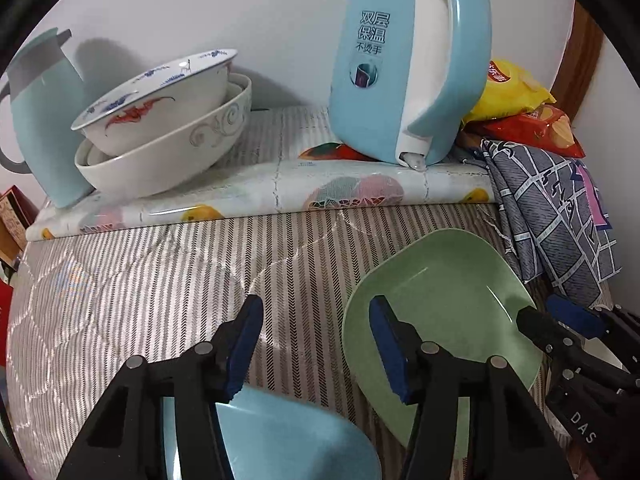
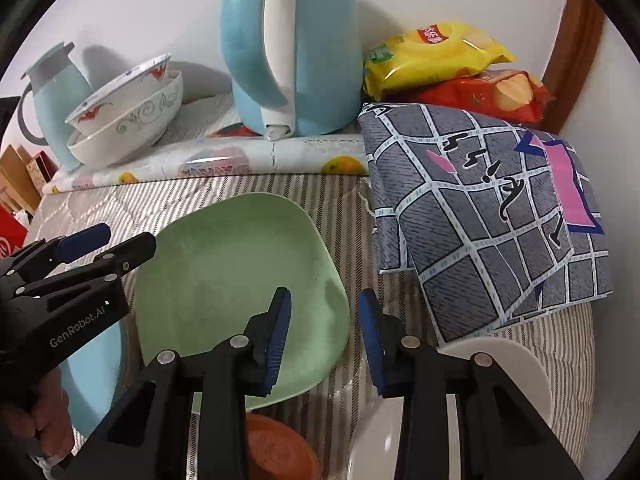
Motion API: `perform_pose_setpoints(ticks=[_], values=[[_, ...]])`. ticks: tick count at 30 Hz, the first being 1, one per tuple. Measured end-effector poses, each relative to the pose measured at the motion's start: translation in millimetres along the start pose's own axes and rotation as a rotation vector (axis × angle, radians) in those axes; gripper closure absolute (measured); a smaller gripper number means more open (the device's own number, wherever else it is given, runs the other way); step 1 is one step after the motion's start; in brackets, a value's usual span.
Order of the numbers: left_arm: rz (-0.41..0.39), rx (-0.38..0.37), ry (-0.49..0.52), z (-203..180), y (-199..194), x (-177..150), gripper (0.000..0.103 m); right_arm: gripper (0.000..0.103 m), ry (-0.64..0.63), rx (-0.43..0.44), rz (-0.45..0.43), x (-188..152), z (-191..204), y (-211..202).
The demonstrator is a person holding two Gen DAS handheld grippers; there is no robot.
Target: Organize plates and bowls
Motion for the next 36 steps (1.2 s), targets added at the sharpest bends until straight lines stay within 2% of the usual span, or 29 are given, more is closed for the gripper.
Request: perform_pose_setpoints(ticks=[12, 18, 21, 28, 36], values=[[0.053, -0.034, 0.017, -9.4, 23.9, -9.5, 0.074, 0.077, -0.030, -0.023, 0.065, -7.5, 1.9, 24.7], [0.051, -0.078, 0.009, -16.5, 31.2, -10.8, 0.092, 0.088, -0.056, -0.061, 0.062, -6.9, 1.0, 30.9], [0.032, -0.074, 0.035, -21.7, 31.4, -9.9, 0.093, 0.093, -0.065, -0.068, 0.040, -5.1, 0.2, 29.9], [-0.001, -0.095, 0.009, -20.7, 16.2, -1.8, 0.094, 0.094, -0.033, -0.056, -0.003, 1.2, -11.7, 13.1], [-0.061, -0.090, 0.001, -13.5, -21.8, 13.4, 0.094, 0.094, -0.029, -0.060, -0.086, 22.5, -6.5, -22.2]])
Point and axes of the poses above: each gripper's, at about its wrist camera, not at the fingertips, and y roughly the way its jaws point, z to its left, x to its top, the point moved 8 cm from there along y, roughly the way its jaws point, and after that the axes turned 15 degrees about -z, right-handed, at the moved point
